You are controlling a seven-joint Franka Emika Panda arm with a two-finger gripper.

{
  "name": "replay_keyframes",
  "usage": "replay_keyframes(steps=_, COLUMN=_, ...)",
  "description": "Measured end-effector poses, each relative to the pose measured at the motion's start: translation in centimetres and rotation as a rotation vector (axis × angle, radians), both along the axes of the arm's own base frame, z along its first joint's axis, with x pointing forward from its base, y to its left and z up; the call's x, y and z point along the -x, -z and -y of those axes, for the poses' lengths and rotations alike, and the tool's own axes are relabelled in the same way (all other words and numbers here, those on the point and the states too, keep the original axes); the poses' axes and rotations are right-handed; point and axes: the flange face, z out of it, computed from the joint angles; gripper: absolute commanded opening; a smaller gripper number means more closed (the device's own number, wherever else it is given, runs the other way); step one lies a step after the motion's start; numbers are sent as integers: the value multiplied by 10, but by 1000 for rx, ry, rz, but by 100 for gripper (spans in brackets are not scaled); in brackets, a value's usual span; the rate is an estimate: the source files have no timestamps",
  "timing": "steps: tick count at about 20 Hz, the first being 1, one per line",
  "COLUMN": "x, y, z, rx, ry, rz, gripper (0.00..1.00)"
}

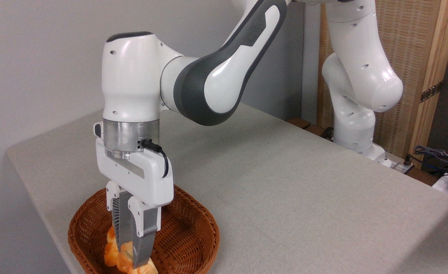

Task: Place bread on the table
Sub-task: 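Lift the held roll up out of the basket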

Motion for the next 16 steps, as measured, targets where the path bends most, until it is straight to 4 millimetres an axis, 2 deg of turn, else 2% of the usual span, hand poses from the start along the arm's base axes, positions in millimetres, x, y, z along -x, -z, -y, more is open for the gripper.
replay_keyframes(steps=5, x=6, y=-16, z=5, rx=11, ry=6, rz=-1, gripper=46)
replay_keyframes(steps=11, x=21, y=-45, z=10, rx=60, ry=-4, rz=-25, gripper=48)
replay_keyframes(steps=16, x=48, y=-75, z=19, rx=116, ry=-5, rz=-110, gripper=50)
